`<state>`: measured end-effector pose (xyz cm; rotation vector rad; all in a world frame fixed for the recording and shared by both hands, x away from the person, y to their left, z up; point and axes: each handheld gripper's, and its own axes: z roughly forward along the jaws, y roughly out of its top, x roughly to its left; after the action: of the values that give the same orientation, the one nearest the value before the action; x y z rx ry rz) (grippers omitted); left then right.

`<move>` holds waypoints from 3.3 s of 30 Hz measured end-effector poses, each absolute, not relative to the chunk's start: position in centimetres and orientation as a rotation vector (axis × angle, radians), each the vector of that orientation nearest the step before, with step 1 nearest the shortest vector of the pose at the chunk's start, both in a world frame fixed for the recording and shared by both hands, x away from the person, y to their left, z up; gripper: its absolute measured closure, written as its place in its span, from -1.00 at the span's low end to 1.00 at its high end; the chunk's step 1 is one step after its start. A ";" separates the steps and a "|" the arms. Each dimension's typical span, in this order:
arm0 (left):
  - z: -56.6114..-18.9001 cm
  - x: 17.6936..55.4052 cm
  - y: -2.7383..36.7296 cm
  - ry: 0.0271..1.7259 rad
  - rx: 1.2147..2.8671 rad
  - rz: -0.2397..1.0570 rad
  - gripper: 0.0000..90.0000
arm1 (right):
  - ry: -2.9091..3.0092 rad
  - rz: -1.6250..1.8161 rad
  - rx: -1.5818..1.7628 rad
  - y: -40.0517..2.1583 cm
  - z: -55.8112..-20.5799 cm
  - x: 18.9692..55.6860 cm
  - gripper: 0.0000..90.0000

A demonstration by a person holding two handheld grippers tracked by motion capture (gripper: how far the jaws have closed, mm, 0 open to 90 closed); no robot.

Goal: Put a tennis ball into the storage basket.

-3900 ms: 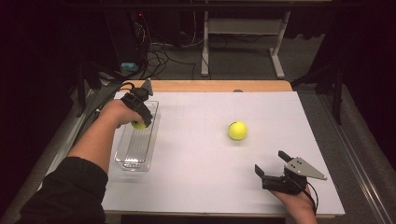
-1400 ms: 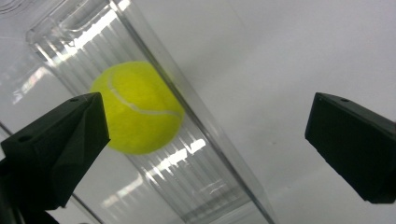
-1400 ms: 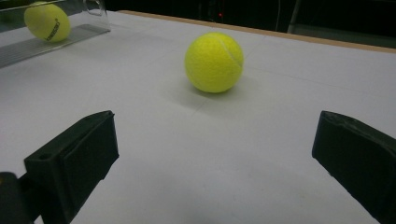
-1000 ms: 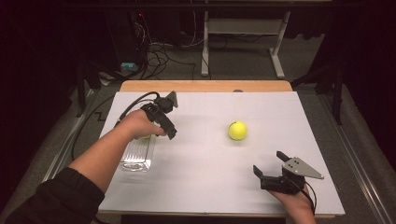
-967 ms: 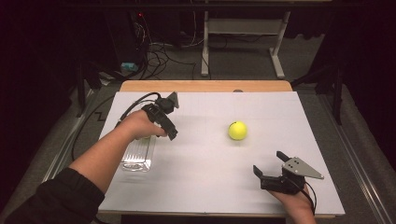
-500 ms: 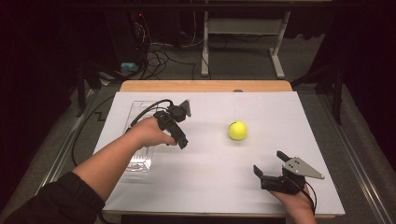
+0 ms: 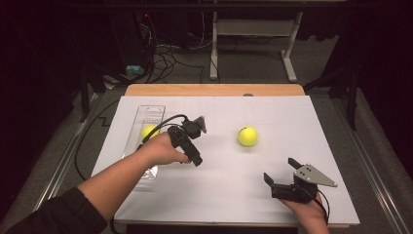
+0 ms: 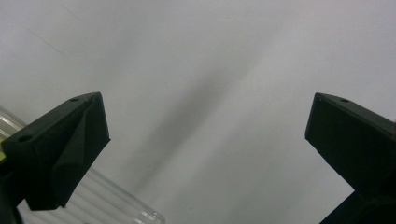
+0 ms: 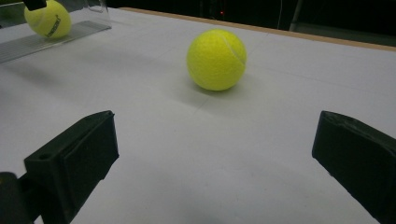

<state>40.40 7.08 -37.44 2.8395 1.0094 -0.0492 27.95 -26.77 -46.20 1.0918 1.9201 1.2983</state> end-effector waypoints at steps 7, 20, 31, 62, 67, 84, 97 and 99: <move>-38.7 39.5 6.9 0.995 2.826 -0.050 -0.98 | 1.922 1.294 1.091 -26.8 -46.3 28.0 -0.99; -39.0 39.6 7.3 0.987 2.812 -0.082 -0.99 | 1.905 1.291 1.127 -27.2 -46.5 28.2 -0.99; -39.1 39.0 7.4 0.981 2.806 -0.083 -0.99 | 1.904 1.294 1.117 -27.1 -46.4 28.2 -0.99; -39.2 38.9 8.4 0.974 2.803 -0.120 -1.00 | 1.885 1.280 1.128 -26.4 -45.7 28.6 -1.00; -39.2 38.9 8.3 0.974 2.797 -0.113 -1.00 | 1.887 1.271 1.129 -26.1 -45.5 29.0 -1.00; -39.7 38.8 8.7 0.976 2.789 -0.122 -1.00 | 1.898 1.254 1.129 -25.0 -45.0 30.9 -1.00; -39.8 38.7 8.9 0.984 2.793 -0.123 -1.00 | 1.916 1.244 1.129 -24.0 -45.0 32.5 -1.00; -39.8 38.7 8.9 0.984 2.792 -0.124 -1.00 | 1.915 1.241 1.129 -23.8 -45.0 32.7 -1.00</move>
<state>38.70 8.93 -39.75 2.7922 0.9838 -0.1241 32.74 -23.84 -44.98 1.1285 1.9148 1.2407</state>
